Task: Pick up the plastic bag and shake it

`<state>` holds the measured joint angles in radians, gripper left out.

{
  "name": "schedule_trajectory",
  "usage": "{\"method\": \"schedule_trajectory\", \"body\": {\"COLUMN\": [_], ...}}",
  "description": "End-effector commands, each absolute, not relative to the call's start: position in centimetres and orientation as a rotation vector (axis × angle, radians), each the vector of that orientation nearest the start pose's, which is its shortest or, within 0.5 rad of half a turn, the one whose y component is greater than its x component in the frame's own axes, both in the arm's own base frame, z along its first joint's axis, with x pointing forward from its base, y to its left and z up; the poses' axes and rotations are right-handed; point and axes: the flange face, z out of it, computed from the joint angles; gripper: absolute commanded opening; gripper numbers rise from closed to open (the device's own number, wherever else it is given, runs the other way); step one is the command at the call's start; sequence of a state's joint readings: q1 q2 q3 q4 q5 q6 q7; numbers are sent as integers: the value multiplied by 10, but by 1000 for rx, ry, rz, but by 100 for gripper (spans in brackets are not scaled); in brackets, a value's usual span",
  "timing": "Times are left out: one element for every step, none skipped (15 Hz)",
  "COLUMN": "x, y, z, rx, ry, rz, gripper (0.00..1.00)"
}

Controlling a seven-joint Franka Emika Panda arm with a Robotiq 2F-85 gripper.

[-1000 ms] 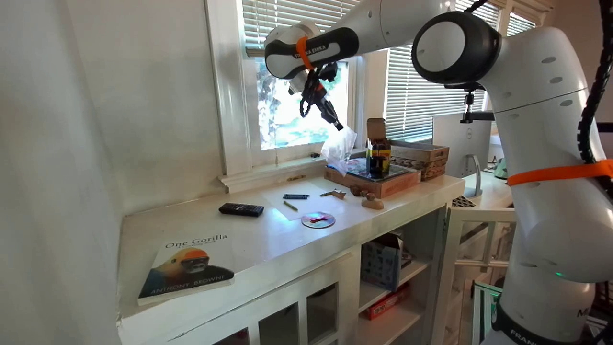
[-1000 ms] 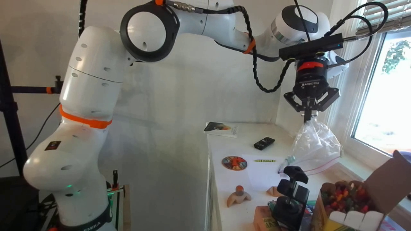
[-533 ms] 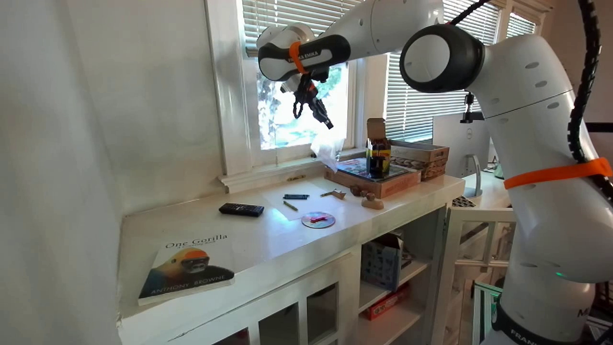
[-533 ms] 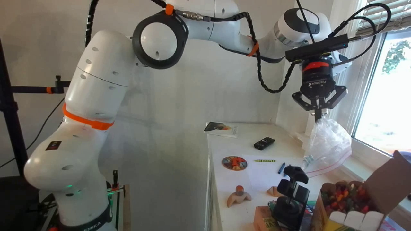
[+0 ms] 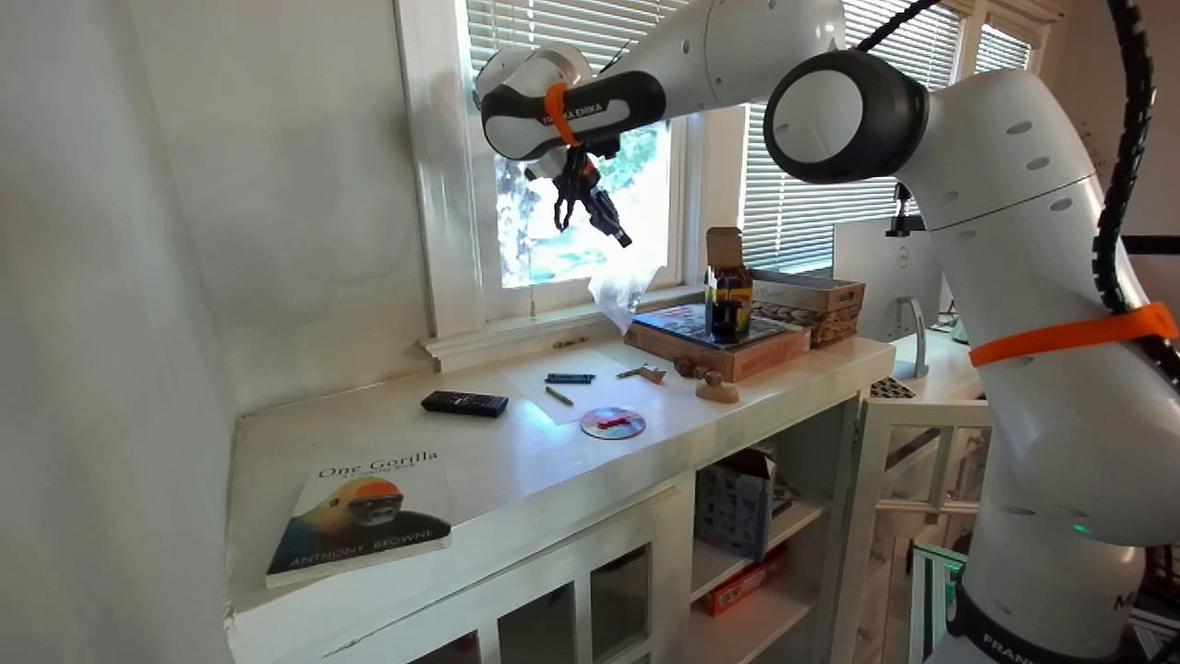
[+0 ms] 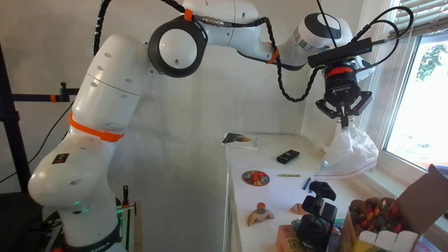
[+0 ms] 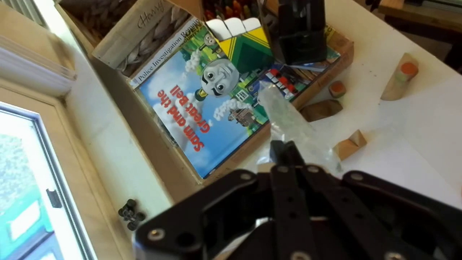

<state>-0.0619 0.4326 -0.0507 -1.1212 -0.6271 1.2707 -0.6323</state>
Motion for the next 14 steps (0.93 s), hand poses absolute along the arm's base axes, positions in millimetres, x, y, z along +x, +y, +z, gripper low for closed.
{"method": "schedule_trajectory", "body": {"x": [633, 643, 639, 633, 636, 643, 638, 635, 635, 640, 636, 631, 634, 639], "y": [-136, -146, -147, -141, -144, -152, -151, -147, -150, -161, -157, -154, -158, -166], "z": [574, 567, 570, 579, 573, 564, 570, 578, 568, 557, 571, 580, 560, 554], "rx": [-3291, -3509, -3468, -3306, -3311, -3505, -3397, -3296, -3269, -3447, -3338, -3249, -3258, -3426], "ry": [-691, -697, -652, -690, -648, -646, -628, -644, -621, -559, -579, -606, -535, -542], "rz": [782, 909, 900, 779, 754, 893, 834, 726, 753, 927, 780, 717, 805, 912], "gripper": [0, 0, 0, 0, 0, 0, 0, 0, 0, 0, 0, 0, 0, 0]}}
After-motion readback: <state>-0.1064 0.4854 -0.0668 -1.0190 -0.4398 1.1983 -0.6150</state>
